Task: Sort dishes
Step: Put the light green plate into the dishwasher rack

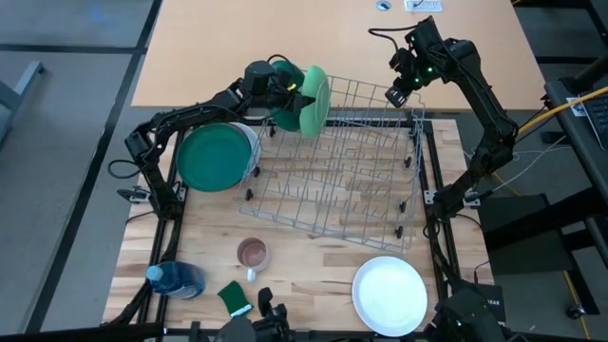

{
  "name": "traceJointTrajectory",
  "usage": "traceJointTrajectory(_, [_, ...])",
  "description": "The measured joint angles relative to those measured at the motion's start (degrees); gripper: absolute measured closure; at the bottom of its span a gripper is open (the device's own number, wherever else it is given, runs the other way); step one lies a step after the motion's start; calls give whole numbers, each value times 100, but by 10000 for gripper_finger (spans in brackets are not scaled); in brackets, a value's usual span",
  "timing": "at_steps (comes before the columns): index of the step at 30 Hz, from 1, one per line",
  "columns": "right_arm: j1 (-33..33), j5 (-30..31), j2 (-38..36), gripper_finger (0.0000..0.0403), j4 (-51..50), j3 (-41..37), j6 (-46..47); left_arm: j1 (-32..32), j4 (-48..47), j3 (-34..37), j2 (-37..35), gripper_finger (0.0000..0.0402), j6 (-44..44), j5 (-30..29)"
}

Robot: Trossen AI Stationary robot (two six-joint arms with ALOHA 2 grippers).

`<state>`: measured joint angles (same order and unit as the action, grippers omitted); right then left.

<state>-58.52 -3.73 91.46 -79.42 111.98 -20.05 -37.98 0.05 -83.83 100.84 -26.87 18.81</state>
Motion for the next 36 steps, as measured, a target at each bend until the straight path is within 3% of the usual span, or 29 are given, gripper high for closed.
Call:
traceJointTrajectory(14, [0, 0, 0, 338, 2, 0, 11, -17, 134, 0, -9, 270, -848, -387])
traceJointTrajectory(26, [-1, 0, 0, 338, 2, 0, 22, 12, 574, 0, -13, 270, -1456, -1286])
traceJointTrajectory(36, [0, 0, 0, 338, 4, 0, 24, 15, 717, 0, -17, 270, -1978, -2448])
